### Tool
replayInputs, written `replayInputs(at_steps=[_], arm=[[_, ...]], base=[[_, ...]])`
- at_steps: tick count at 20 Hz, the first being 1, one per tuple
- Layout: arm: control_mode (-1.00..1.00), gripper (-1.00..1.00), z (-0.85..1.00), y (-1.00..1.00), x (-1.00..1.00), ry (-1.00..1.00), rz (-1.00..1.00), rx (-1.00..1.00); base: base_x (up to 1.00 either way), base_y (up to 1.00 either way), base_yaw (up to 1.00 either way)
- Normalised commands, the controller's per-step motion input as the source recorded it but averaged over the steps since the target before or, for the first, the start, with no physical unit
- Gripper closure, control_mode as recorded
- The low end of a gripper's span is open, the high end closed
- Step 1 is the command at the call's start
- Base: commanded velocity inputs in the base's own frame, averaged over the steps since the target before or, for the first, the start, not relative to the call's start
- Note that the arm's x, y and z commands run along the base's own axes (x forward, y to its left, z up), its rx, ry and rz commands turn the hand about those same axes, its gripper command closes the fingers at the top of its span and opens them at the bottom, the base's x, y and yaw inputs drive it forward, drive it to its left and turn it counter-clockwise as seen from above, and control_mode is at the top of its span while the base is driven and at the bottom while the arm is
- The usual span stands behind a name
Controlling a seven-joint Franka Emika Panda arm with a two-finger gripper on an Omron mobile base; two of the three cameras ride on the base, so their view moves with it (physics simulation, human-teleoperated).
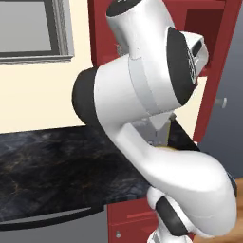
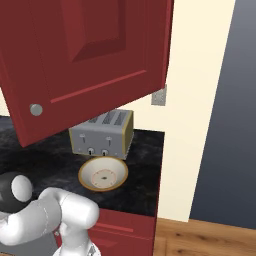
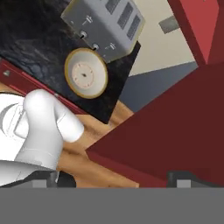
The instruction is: Open the cabinet and setup a tea strainer by placing it in the bowl upright.
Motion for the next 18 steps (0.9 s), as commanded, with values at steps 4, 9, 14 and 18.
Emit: replayInputs(at_steps=[4, 9, 14, 18], arm=[[-1.00, -1.00, -0.41, 0.00, 0.19, 0.00, 0.02, -0.25], [-1.00, -1.00, -0.05, -0.01, 0.44, 0.17, 0.04, -0.37], [-1.00, -1.00, 0.00, -0.23, 0.26, 0.29, 0.00, -0.41], [-1.00, -1.00, 0.00, -0.49, 0.00, 0.36, -0.24, -0.38]], base=[[0.00, 0.00, 0.00], [0.00, 0.00, 0.00], [0.00, 0.00, 0.00], [0.00, 0.00, 0.00]])
